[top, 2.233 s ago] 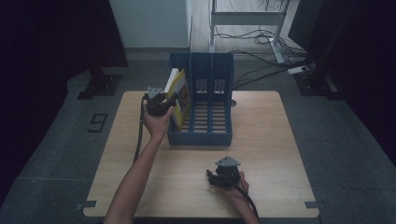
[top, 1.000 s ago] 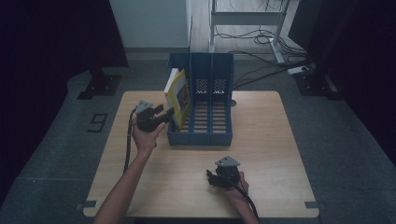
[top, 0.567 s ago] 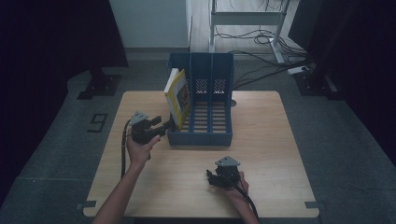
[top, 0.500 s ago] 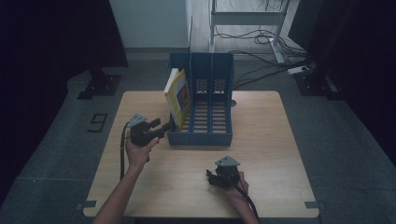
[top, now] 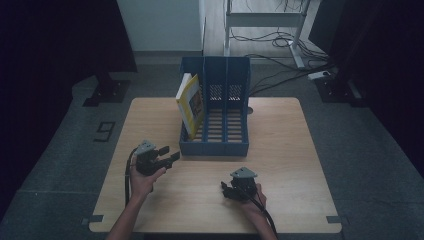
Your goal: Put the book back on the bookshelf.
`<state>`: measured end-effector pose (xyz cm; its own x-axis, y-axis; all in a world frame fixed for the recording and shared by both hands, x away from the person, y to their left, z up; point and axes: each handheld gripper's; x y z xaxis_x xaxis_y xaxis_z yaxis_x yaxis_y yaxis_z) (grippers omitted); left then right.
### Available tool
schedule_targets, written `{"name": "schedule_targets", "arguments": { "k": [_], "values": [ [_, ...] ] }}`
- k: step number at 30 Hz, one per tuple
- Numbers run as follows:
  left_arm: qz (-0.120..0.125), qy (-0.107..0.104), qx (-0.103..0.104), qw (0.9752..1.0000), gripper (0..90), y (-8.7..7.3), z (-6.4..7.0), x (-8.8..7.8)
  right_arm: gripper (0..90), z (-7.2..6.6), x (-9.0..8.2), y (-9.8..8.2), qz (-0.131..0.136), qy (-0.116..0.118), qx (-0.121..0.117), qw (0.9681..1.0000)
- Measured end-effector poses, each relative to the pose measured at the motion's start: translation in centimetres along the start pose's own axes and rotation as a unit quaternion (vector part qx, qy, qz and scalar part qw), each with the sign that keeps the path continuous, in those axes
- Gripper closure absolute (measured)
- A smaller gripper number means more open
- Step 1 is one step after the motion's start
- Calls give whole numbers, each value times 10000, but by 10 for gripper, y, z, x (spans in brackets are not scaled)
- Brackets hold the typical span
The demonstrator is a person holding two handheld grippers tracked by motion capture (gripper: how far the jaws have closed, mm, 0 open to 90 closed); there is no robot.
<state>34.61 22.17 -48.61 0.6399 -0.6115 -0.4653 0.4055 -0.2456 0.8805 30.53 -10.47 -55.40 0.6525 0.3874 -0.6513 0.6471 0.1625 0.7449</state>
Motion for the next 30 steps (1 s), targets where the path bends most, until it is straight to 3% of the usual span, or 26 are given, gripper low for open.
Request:
{"name": "schedule_targets", "arguments": {
  "k": [7, 10, 15, 21, 27, 30],
  "values": [
    [-191, -313, -75, 9993, 415, -25, 7, 1, 291, 1, 0, 0, 7, -19, 15, 10000],
    [-416, -348, 53, 9985, 410, -32, 10, 3, 291, 1, 0, 0, 6, -19, 17, 10000],
    [-531, -444, 30, 9976, 406, -43, 12, 2, 291, 1, 1, 1, 8, -17, 15, 10000],
    [-502, -484, -44, 9976, 408, -44, 12, 1, 291, 1, 2, 2, 3, -3, 3, 10000],
    [-632, -573, -213, 9961, 401, -48, 7, 3, 291, 1, 2, 2, 5, -4, -2, 10000],
    [-614, -494, -237, 9966, 402, -49, 3, 1, 290, 1, 2, 2, 5, -4, -3, 10000]
  ]
}}
Point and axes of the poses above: each handheld gripper's, and its own axes: x roughly forward along the jaws, y roughly out of its top, z roughly to its right, and after that the axes turned 10 degrees about x, right-handed
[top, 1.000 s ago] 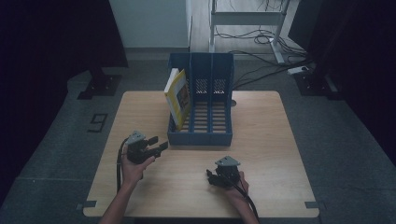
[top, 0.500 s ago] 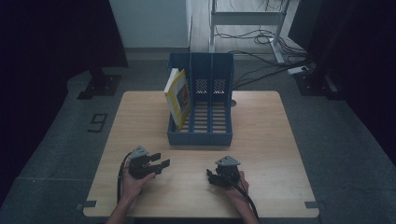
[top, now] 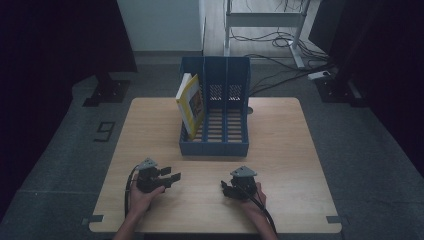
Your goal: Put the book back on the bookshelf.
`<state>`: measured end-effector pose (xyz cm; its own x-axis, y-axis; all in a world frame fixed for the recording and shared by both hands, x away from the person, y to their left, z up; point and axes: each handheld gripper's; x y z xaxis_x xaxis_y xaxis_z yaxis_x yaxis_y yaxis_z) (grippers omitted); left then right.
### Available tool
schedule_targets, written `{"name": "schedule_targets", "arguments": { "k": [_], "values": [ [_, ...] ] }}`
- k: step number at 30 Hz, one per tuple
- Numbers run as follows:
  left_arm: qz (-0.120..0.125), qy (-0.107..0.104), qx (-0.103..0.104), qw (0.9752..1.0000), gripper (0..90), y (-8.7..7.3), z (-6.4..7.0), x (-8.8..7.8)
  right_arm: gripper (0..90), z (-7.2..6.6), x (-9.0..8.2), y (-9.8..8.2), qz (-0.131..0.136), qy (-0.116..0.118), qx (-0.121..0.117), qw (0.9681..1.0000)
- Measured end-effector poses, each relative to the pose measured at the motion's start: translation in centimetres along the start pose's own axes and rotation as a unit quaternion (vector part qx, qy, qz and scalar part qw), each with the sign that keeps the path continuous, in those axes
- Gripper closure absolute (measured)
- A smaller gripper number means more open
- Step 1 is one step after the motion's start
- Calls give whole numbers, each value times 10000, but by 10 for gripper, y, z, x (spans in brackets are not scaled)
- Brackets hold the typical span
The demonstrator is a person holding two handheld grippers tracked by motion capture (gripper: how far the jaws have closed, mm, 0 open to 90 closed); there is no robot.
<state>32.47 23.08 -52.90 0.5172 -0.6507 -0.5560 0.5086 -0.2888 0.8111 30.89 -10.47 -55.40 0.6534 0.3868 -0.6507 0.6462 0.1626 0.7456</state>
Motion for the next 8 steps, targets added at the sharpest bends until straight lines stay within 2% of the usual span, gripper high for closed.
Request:
{"name": "schedule_targets", "arguments": {
  "k": [8],
  "values": [
    [12, -24, -118, 9999, 401, -3, -4, -2, 289, 0, 0, 0, -4, 5, -14, 10000]
  ]
}}
Point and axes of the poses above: each handheld gripper's, and its own axes: x roughly forward along the jaws, y roughly out of its top, z roughly to its right, and after that the axes turned 10 degrees about x, right-handed
